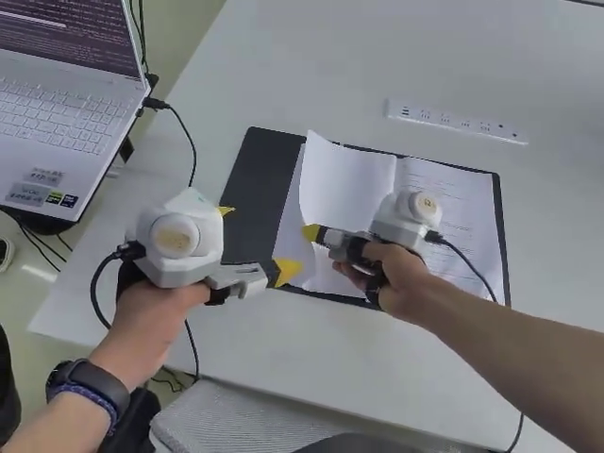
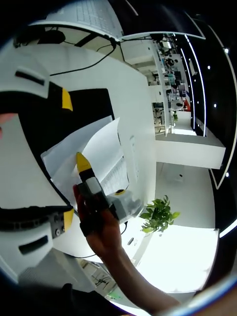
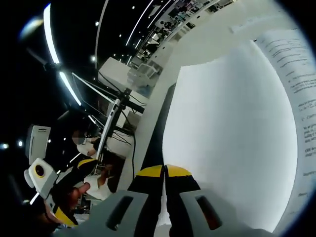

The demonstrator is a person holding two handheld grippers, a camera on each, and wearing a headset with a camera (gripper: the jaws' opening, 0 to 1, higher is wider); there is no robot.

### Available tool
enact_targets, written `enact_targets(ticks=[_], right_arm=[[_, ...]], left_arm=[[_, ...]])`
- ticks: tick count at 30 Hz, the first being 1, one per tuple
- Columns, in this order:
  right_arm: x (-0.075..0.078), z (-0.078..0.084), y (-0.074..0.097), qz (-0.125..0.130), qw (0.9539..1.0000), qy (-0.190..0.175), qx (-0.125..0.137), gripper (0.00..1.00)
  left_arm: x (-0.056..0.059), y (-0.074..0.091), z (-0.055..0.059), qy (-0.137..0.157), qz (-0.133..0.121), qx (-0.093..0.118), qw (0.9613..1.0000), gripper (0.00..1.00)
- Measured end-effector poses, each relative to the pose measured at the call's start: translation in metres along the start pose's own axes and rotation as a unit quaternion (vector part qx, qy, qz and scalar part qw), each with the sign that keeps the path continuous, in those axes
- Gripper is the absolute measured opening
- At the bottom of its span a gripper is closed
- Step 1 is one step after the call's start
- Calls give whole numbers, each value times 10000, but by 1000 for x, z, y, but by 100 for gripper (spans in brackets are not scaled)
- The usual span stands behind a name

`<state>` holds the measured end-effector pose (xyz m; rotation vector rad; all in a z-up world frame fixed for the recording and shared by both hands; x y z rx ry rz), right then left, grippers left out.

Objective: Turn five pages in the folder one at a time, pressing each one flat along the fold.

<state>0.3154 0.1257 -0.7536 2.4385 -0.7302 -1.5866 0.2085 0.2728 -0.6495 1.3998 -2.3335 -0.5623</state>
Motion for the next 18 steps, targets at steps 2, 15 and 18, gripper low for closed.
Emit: enact_targets(ticks=[2, 15, 18], right_arm=[[3, 0, -5, 34, 10000, -51, -18, 0], [1, 10, -13, 155, 9996, 160, -171, 16], [1, 9, -13, 48, 9998, 138, -142, 21]], left_arm=[[0, 0, 1, 16, 3, -5, 10000, 76], [-3, 7, 7, 170, -78, -84, 9998, 76], [-3, 4, 10, 142, -47, -153, 9998, 76]])
Point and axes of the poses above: the centre of the closed fingertips' face, and the gripper's own axes: y roughly backward along the fingers, x roughly to its right, z roughly out of its underside, the point moved 9 cm from there along y, roughly backward along the fingers, and after that the axes turned 4 degrees about -z, right-handed, at the moved point
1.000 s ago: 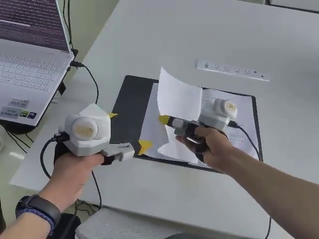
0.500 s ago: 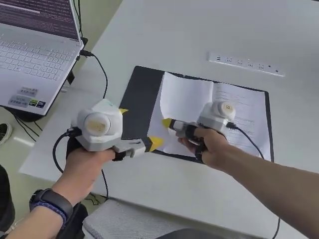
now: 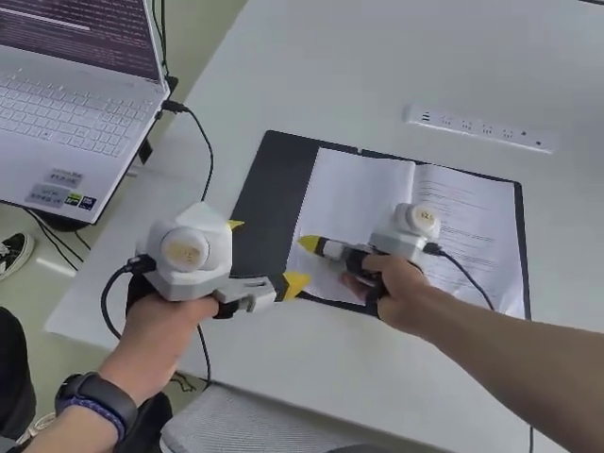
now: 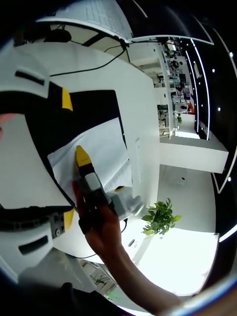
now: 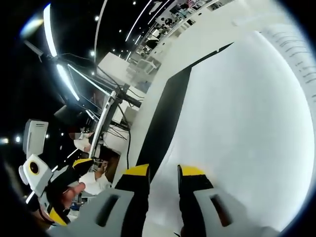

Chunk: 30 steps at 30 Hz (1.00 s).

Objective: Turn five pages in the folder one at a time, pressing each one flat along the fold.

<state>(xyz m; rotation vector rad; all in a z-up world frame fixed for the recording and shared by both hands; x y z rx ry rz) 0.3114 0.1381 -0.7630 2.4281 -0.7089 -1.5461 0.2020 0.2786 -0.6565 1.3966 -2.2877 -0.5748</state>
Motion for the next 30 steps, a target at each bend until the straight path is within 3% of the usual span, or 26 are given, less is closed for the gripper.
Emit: enact_targets(ticks=[4, 12, 16, 21, 26, 30], right_arm=[[-3, 0, -2, -151, 9999, 73, -19, 30], [-9, 1, 4, -321, 9994, 113, -17, 44], [-18, 0, 14, -760, 9969, 188, 112, 51], [-13, 0, 37, -692, 9965, 451, 112, 52], [0, -8, 64, -459, 9965, 356, 608, 46], [8, -11, 77, -371, 9961, 314, 740, 43]], left_arm=[[0, -9, -2, 3, 51, 2, 10000, 75], [5, -23, 6, 145, 157, -82, 9997, 72], [8, -33, 8, 42, 279, -186, 9994, 70], [9, -43, 8, -51, 326, -246, 9992, 60], [8, -58, 13, -136, 414, -412, 9982, 52], [10, -66, 19, -232, 431, -498, 9976, 39]])
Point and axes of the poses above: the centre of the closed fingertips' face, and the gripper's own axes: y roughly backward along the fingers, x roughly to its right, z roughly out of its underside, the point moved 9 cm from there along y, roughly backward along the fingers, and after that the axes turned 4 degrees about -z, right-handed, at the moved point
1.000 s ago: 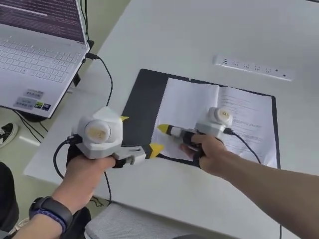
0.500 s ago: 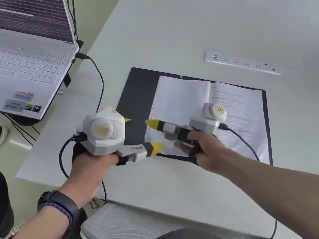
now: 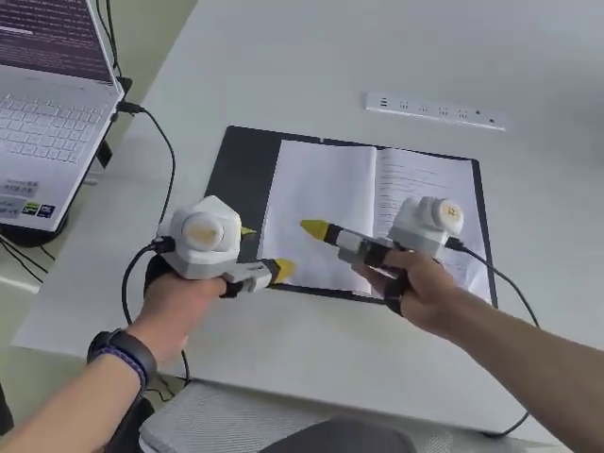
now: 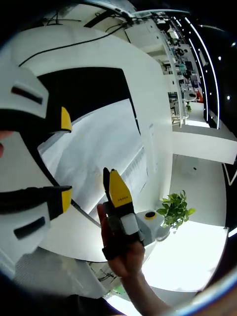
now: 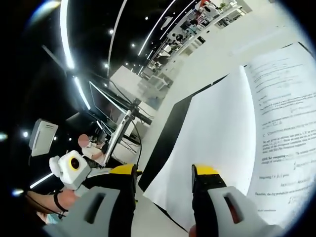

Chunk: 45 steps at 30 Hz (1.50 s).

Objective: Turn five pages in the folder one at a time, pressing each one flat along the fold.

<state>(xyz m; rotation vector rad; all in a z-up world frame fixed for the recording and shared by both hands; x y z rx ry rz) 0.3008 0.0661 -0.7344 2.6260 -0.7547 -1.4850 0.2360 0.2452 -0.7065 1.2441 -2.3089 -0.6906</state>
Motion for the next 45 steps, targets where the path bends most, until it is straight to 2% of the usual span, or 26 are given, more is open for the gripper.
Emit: enact_targets(ticks=[2, 5, 8, 11, 14, 16, 17, 18, 19, 23, 30, 38, 40, 45], right_arm=[[2, -2, 7, 85, 9999, 25, 87, 41], [6, -3, 15, 154, 9997, -55, 203, 39], [0, 0, 24, 217, 9993, -72, 285, 38], [-4, 4, 31, 262, 9991, -107, 321, 37], [-7, 5, 36, 270, 9990, -86, 339, 36], [-8, 3, 39, 239, 9991, 8, 352, 32], [-9, 3, 40, 236, 9991, 23, 351, 31], [-8, 1, 42, 222, 9992, 42, 335, 29], [-8, 1, 43, 221, 9992, 55, 328, 29], [-4, -4, 49, 255, 9993, 106, 269, 29], [4, -13, 53, 301, 9989, 116, 334, 28], [17, -29, 48, 395, 9986, 149, 308, 24], [21, -33, 47, 413, 9985, 165, 315, 22], [31, -45, 40, 454, 9980, 226, 390, 14]], left_arm=[[0, -5, 4, -73, -29, -103, 9999, 31], [-1, -10, 9, -8, -38, -169, 9999, 26], [-3, -15, 15, -28, -74, -283, 9996, 19], [-6, -16, 22, -92, -219, -506, 9984, 11], [-6, -18, 29, -176, -167, -730, 9970, 9], [-7, -18, 35, -475, -212, -948, 9941, 6], [-7, -18, 37, -503, -257, -962, 9938, 4], [-7, -18, 36, -417, -278, -838, 9952, 2], [-8, -18, 35, -388, -293, -801, 9956, 1], [-8, -17, 36, -250, -338, -755, 9963, 0], [-7, -17, 36, -263, -425, -734, 9960, 0], [-11, -20, 37, -149, -471, -752, 9959, 0], [-10, -20, 37, -235, -508, -808, 9952, 0], [-13, -23, 39, -130, -544, -803, 9952, 0]])
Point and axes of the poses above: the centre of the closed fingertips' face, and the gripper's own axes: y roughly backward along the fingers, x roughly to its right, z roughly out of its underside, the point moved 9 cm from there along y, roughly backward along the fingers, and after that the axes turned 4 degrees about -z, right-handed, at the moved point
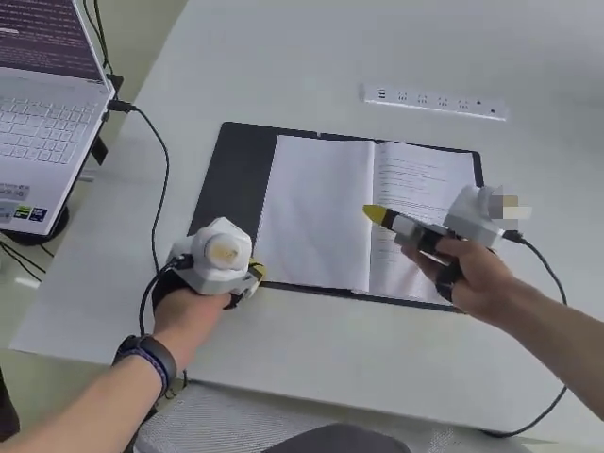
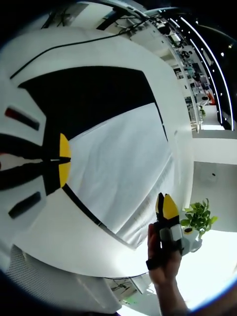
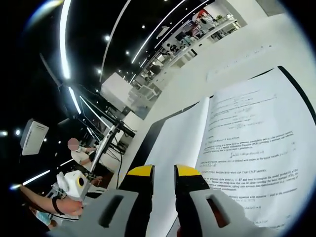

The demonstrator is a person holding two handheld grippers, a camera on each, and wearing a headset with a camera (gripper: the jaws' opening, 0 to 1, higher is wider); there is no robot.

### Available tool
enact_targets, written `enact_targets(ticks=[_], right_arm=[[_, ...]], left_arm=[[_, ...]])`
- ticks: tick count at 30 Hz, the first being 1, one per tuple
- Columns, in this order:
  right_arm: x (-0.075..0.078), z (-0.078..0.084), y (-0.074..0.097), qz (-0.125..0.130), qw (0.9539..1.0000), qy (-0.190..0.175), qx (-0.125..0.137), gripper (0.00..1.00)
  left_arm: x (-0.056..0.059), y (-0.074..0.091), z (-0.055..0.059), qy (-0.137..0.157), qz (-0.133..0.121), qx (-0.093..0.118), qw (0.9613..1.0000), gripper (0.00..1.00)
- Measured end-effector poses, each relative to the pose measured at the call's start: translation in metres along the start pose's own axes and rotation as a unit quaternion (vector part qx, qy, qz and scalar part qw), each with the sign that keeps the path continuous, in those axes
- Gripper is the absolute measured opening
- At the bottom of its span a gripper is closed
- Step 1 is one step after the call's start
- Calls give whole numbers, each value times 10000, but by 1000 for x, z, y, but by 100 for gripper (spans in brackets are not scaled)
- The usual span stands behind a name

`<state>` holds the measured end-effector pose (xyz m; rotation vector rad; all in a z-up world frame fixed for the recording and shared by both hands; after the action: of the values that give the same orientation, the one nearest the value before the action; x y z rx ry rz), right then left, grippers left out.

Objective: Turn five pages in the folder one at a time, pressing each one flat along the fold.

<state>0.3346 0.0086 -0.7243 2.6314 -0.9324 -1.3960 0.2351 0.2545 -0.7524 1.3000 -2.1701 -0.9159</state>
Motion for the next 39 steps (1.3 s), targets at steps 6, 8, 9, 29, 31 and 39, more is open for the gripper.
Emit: enact_targets(ticks=[6, 8, 9, 29, 31, 39], right_arm=[[10, -10, -16, 23, 9998, -121, 157, 3], [13, -11, -21, 51, 9997, -174, 152, 2], [13, -11, -23, 51, 9997, -178, 148, 2], [19, -7, -24, 94, 9992, -374, 99, 0], [22, -10, -26, 111, 9989, -426, 154, 0], [40, -23, -40, 152, 9981, -559, 227, 0]], left_arm=[[1, -1, -1, 22, -49, -23, 10000, 0], [0, -2, -2, 57, -47, -56, 10000, 0], [0, -3, -2, 72, -50, -69, 9999, 0], [2, -3, -1, 164, -127, -77, 9998, 0], [1, -2, -1, 191, -116, -79, 9997, 0], [1, -2, -1, 195, -110, -63, 9997, 0]])
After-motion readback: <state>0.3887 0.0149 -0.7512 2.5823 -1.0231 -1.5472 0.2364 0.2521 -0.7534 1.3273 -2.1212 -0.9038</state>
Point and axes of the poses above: the centre of the closed fingertips' face, and the gripper's own axes: y roughly backward along the fingers, x roughly to its right, z roughly out of its underside, the point moved 9 cm from there along y, roughly backward along the fingers, and after that the axes turned 4 degrees about -z, right-handed, at the moved point
